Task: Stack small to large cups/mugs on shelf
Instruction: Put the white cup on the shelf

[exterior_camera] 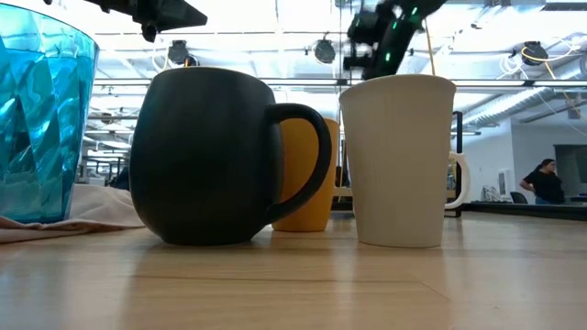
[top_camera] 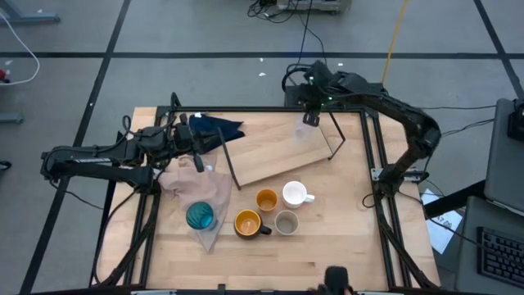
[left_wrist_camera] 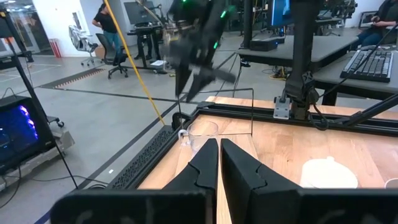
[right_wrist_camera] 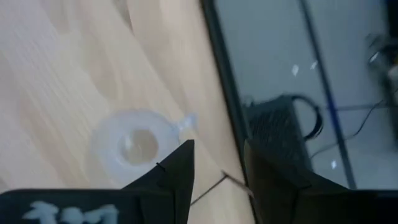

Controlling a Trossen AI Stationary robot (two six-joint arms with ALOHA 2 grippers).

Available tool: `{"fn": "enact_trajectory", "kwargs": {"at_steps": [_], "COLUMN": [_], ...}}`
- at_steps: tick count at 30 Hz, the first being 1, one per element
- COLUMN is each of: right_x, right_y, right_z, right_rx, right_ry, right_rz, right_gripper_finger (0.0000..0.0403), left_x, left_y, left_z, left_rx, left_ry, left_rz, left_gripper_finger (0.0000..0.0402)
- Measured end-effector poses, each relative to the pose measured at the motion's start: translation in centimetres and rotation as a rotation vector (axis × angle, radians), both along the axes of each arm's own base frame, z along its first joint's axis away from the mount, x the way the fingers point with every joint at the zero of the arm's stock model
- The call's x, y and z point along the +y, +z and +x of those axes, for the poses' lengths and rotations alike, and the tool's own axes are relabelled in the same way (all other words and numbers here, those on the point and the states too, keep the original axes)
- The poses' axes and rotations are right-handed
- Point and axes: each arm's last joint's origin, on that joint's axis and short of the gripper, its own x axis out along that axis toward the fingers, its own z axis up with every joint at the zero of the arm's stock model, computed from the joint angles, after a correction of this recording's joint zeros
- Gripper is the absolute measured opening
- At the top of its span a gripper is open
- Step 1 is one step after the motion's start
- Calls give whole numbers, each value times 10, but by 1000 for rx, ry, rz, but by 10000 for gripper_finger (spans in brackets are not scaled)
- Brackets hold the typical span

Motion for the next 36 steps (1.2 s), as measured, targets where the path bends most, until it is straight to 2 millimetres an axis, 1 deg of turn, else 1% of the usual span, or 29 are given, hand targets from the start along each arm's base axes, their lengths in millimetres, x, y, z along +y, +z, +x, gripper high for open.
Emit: {"fn": "enact_trajectory", "kwargs": {"at_steps": [2,5,9,12,15,17,20,22,24,26,30,33,36], "right_x": [15,44,87,116,139,154,173,183,190,194,200,201,202], "right_y": [21,52,86,103,112,112,107,101,95,92,82,65,45], "right_z": [-7,-19,-41,-54,-63,-68,-73,-79,-88,-102,-135,-154,-163], "right_rx": [-78,-207,-387,-476,-538,-567,-578,-558,-548,-556,-598,-651,-715], "right_ry": [1,15,126,188,234,273,340,378,372,351,308,279,263], "right_rz": [-31,-54,-3,26,67,99,132,144,142,133,155,180,204], "right_gripper_finger": [131,131,130,130,130,130,130,130,130,130,130,130,130], "left_x": [0,0,0,0,0,0,0,0,0,0,0,0,0], "left_y": [0,0,0,0,0,0,0,0,0,0,0,0,0], "left_z": [0,0,0,0,0,0,0,0,0,0,0,0,0], "left_rx": [0,0,0,-1,-1,-1,-1,-1,-3,-2,-2,-2,-3], "left_ry": [0,0,0,0,0,0,0,0,0,-5,-5,-6,-6], "left_rz": [0,0,-1,-1,-1,-1,-1,-2,-5,-5,-5,-5,-5], "left_gripper_finger": [21,21,21,21,21,21,21,21,21,21,21,21,21]}}
